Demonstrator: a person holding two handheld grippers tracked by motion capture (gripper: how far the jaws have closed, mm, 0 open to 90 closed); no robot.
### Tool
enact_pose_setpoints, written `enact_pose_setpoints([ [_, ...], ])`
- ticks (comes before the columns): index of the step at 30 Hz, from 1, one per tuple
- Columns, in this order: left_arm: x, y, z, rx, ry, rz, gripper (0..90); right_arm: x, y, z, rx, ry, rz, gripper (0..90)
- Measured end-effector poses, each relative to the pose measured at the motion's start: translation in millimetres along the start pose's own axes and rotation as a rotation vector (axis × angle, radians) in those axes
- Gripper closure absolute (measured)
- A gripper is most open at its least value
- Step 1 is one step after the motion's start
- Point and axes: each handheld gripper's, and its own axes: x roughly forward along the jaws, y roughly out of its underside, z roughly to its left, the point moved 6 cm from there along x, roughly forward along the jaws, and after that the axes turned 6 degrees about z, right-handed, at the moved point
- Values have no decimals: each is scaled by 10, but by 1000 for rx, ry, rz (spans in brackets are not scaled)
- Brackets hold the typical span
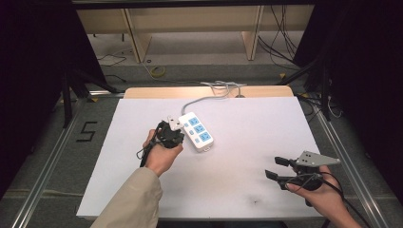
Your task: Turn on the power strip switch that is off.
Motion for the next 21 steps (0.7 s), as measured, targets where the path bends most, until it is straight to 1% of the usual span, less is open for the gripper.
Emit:
enact_pose_setpoints([
  [12,78,-56,-11,-1,2,11,899,4,4,4,1,-3,0,343],
  [21,140,-109,16,0,-2,28,899,1,9,5,3,-2,5,343],
])
